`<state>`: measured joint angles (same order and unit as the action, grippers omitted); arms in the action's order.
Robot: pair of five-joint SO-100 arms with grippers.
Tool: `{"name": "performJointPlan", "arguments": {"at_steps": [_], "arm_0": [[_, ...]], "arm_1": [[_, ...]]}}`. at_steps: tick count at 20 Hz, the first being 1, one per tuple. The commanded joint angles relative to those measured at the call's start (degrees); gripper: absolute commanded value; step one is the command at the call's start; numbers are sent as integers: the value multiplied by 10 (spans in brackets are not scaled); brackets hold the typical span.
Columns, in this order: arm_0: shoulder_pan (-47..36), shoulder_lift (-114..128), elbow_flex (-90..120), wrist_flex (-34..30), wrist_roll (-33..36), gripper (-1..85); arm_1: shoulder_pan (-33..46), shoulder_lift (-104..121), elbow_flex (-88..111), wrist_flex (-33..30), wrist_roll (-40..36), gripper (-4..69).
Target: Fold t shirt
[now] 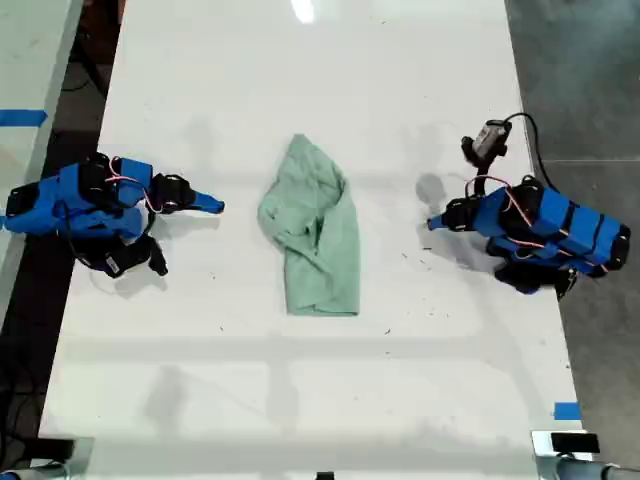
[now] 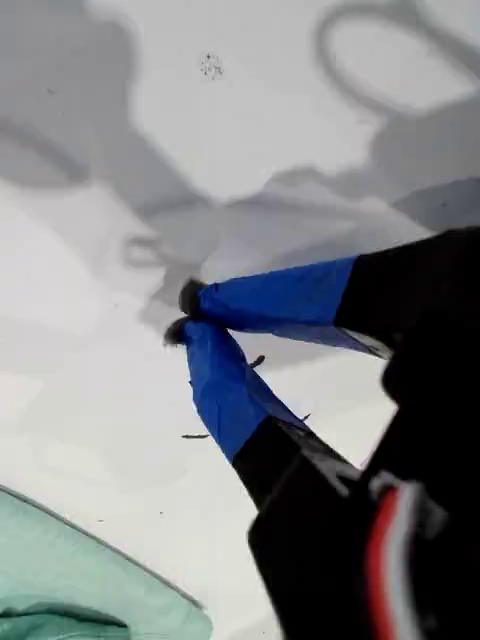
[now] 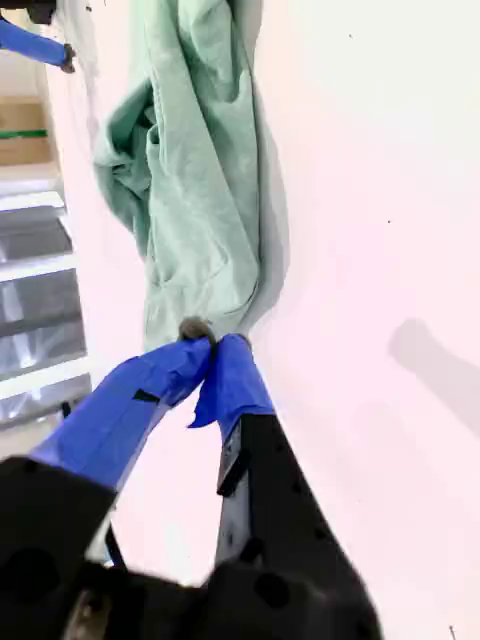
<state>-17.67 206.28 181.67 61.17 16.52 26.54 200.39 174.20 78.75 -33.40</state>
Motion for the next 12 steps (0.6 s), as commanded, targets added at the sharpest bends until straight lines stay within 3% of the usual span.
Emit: {"name": "performJointPlan", "arguments": {"at_steps": [1,8,12], "arm_0": [[4,4,2,1,-19,-2],[-8,-48,-34,16,-47,-2],[47,-342,-235,-5,-118,-2]], "arm_1": [[4,7,11,17,6,9],[-7,-5,-18,19,28,12],[-40,-243,-269,52,76,11]]}}
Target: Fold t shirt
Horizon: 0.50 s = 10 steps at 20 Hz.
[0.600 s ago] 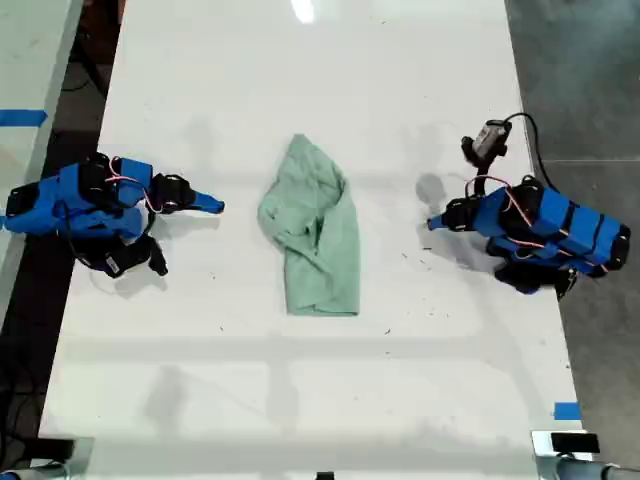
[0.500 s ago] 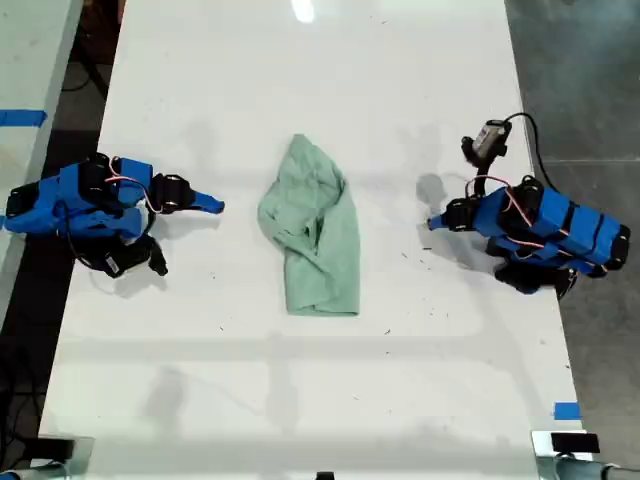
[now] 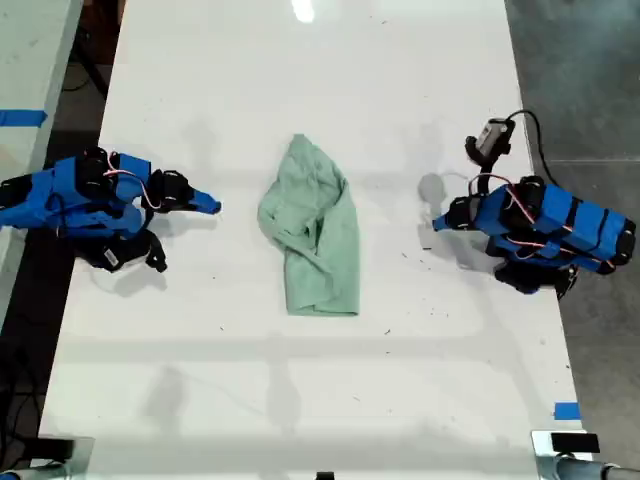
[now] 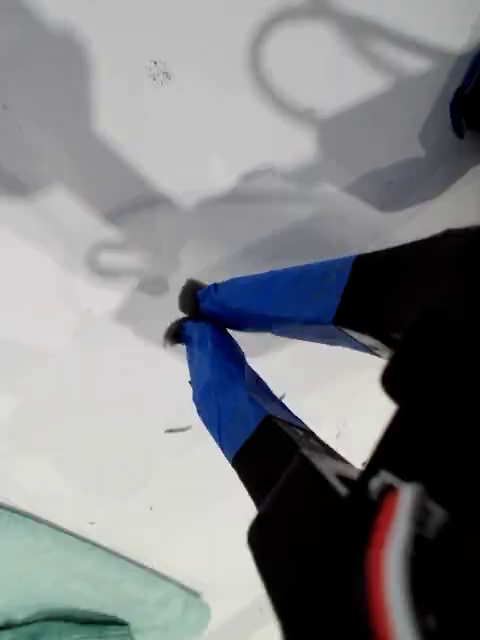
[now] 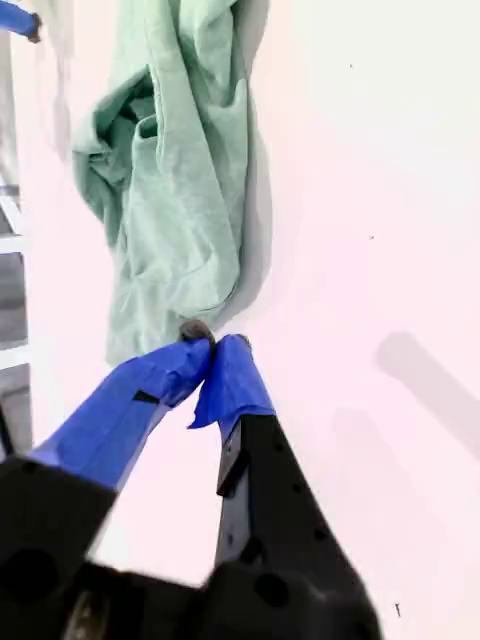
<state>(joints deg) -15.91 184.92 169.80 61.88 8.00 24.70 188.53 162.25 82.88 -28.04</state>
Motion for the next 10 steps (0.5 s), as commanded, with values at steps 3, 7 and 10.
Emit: {"name": "performJointPlan", "arguments": {"at_steps": [3,7,10], "arm_0": [[85,-328,-310,20,-78,-2],[142,-644,-620,77,-82,-2],[192,-886,-872,131,-82,22]], "arm_1": [[-85,-344,-334,15,60,10],[-172,-586,-534,16,92,8],[-233,-741,-657,16,116,8]]}}
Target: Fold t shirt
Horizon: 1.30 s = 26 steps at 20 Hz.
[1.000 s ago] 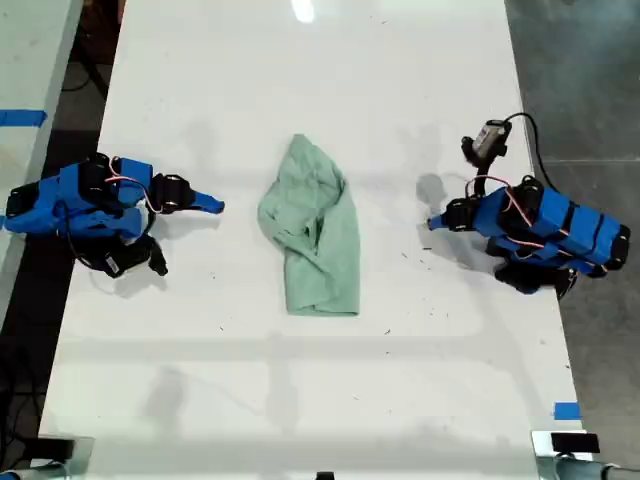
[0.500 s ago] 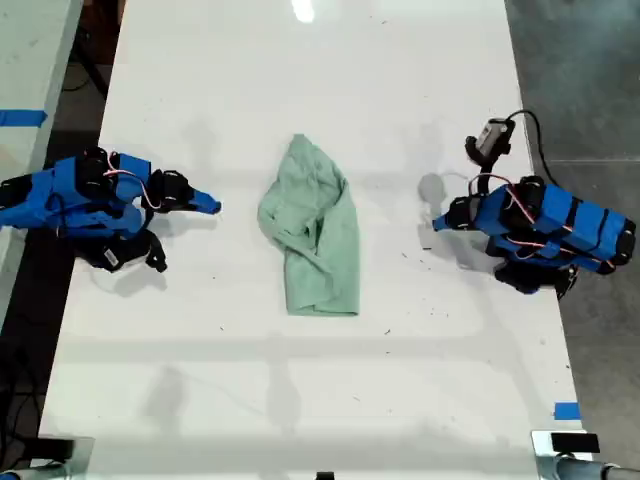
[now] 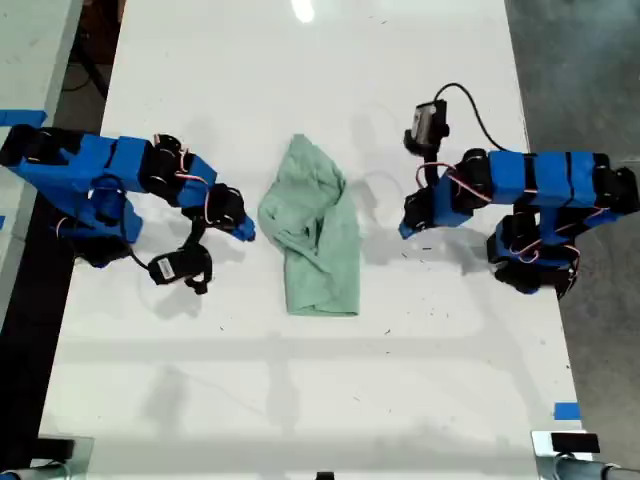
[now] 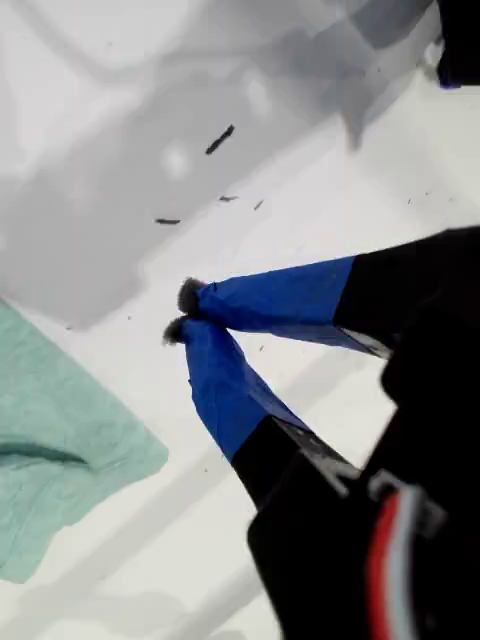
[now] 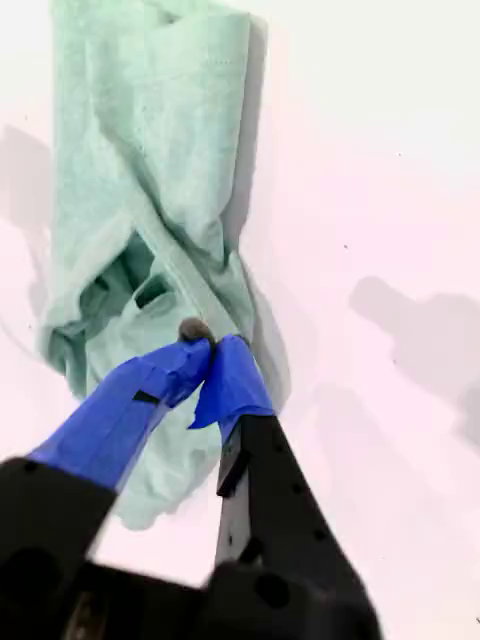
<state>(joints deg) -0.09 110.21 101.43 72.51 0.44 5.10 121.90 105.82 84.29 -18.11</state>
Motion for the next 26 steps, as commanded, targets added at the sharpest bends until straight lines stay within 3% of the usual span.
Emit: {"name": "performJointPlan", "arguments": {"at_steps": [1,3,5,10,14,17,19,22,26], "arm_0": [[48,-206,-261,40,-4,69],[70,-313,-380,63,-2,131],[88,-380,-431,61,-4,162],[101,-463,-442,42,-17,180],[88,-524,-452,25,-1,169],[78,-551,-458,5,15,41],[76,-563,-464,2,22,-2],[83,-555,-470,7,26,-2],[103,-462,-471,39,26,-3]], "arm_1": [[-55,-121,-130,0,22,8],[-90,-204,-188,-14,32,52],[-115,-277,-232,-25,40,141],[-152,-424,-334,-36,51,197],[-169,-497,-378,-44,59,191],[-175,-532,-388,-61,61,130],[-178,-547,-392,-72,62,13],[-190,-557,-429,-63,63,14],[-206,-544,-548,3,44,14]]}}
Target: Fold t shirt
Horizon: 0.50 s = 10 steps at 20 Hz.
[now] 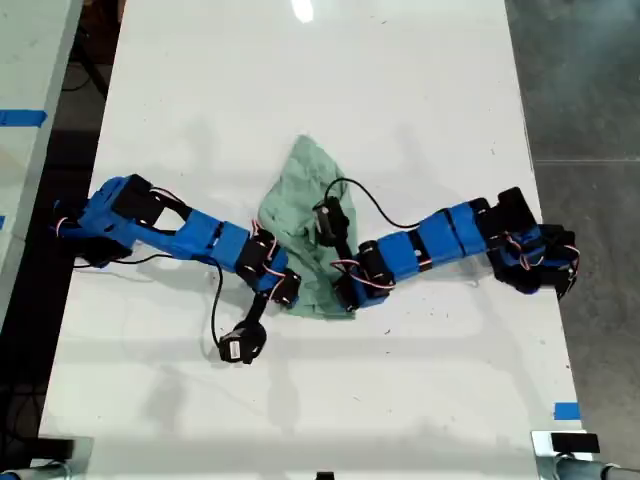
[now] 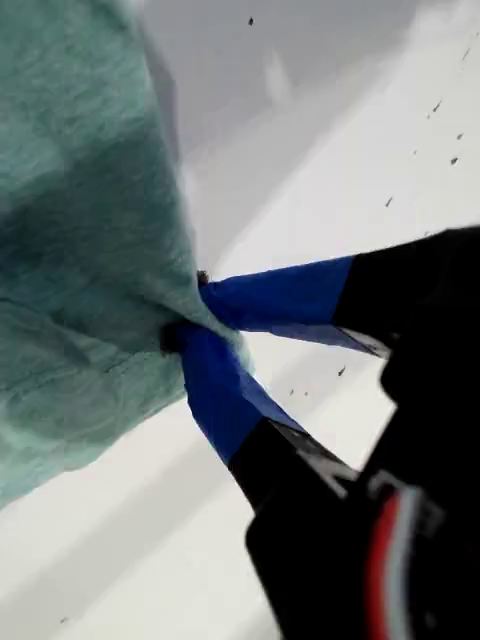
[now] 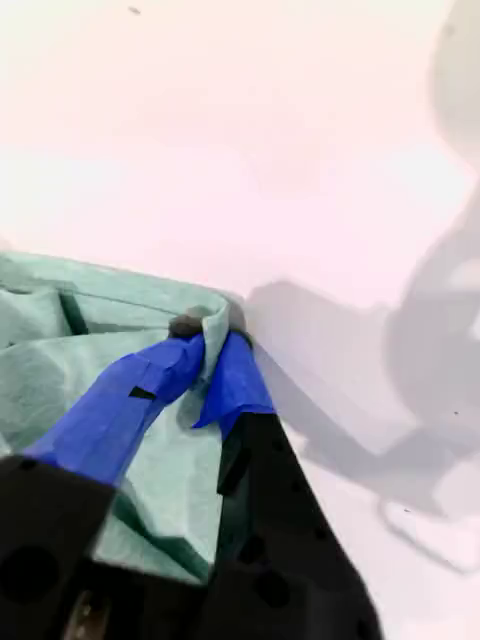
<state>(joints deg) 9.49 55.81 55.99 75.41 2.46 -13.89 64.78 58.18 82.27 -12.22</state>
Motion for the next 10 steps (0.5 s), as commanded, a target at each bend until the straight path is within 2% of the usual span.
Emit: {"name": "performJointPlan", "arguments": {"at_steps": [1,5,7,10], "arm_0": [[7,116,-17,22,7,-3],[-53,238,-13,115,27,-3],[-120,286,-13,149,61,-3],[-231,330,3,156,120,-3]], "arm_1": [[-14,48,-90,28,-27,14],[57,195,-53,33,-91,14],[130,250,-42,50,-138,14],[251,299,-13,53,-218,14]]}}
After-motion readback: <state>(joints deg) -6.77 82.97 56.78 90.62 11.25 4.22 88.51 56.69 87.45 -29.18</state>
